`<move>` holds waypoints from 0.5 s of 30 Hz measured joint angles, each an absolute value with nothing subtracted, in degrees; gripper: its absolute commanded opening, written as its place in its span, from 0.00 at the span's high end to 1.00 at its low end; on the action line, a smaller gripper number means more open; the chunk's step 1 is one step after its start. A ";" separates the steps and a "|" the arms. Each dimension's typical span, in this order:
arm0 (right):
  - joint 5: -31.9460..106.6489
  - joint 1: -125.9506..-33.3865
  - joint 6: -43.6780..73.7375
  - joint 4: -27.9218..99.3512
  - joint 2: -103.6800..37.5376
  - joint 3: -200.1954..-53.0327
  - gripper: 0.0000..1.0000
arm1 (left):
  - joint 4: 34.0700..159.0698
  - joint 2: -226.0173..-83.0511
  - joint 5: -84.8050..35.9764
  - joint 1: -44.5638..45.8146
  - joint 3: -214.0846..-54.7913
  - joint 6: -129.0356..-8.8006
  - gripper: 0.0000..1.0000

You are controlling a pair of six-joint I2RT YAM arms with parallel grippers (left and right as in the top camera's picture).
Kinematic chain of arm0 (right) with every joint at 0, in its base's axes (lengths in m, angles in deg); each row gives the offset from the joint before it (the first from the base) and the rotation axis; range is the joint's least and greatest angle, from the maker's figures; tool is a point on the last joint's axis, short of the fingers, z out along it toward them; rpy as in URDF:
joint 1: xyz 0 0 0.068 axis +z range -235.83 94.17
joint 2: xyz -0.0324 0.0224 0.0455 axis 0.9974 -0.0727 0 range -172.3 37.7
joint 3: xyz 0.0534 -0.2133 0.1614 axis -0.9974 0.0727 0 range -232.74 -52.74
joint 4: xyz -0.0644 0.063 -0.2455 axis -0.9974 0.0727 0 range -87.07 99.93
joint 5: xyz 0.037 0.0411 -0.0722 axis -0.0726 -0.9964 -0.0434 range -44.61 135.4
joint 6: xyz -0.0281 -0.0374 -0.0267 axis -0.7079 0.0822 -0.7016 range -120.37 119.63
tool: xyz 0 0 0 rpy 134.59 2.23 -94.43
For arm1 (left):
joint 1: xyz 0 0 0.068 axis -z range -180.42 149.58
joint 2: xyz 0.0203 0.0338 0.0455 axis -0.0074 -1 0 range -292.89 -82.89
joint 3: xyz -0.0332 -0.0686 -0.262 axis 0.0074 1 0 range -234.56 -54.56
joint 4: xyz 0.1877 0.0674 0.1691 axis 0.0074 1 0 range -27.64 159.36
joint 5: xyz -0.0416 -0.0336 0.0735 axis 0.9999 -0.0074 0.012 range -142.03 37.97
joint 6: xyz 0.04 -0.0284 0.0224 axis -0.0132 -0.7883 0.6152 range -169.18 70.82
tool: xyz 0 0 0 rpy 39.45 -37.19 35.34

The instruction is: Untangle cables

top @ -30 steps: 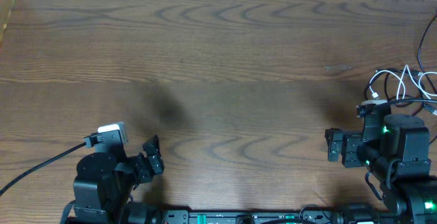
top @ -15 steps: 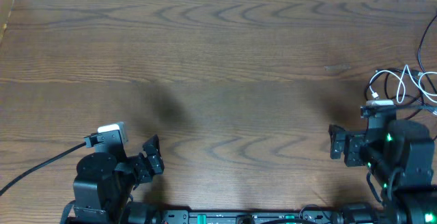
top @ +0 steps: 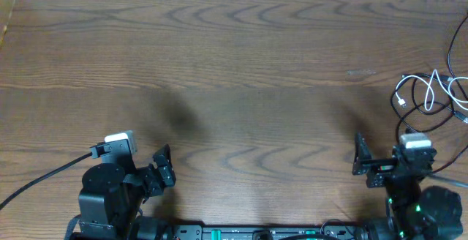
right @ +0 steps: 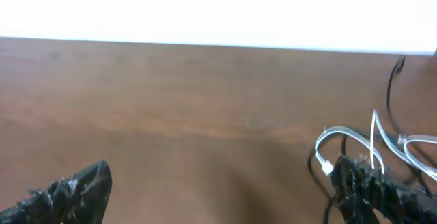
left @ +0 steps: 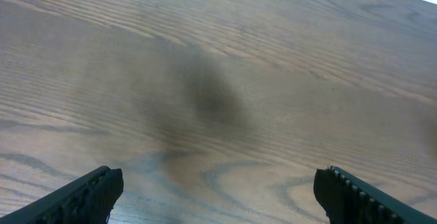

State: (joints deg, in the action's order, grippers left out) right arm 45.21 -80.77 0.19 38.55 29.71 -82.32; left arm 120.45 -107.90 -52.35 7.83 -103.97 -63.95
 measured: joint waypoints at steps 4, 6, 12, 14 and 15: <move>45.21 -80.77 0.19 33.45 35.00 -78.65 0.01 | 120.47 -107.90 -52.35 7.83 -103.97 -63.95 0.05; 45.21 -80.77 0.19 29.56 36.69 -76.53 0.01 | 120.47 -107.90 -52.35 7.83 -103.97 -63.95 0.05; 45.23 -80.77 0.15 12.12 37.03 -68.46 0.01 | 120.49 -107.90 -52.35 7.83 -103.97 -63.95 0.05; 45.23 -80.77 0.04 7.27 37.03 -65.88 0.01 | 120.47 -107.90 -52.35 7.83 -103.97 -63.95 0.05; 45.23 -80.77 0.01 4.73 37.03 -64.44 0.01 | 120.49 -107.90 -52.35 7.83 -103.95 -63.95 0.05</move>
State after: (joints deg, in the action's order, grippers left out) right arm 45.23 -80.77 0.01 4.73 37.03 -64.44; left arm 120.49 -107.90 -52.35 7.83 -103.95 -63.95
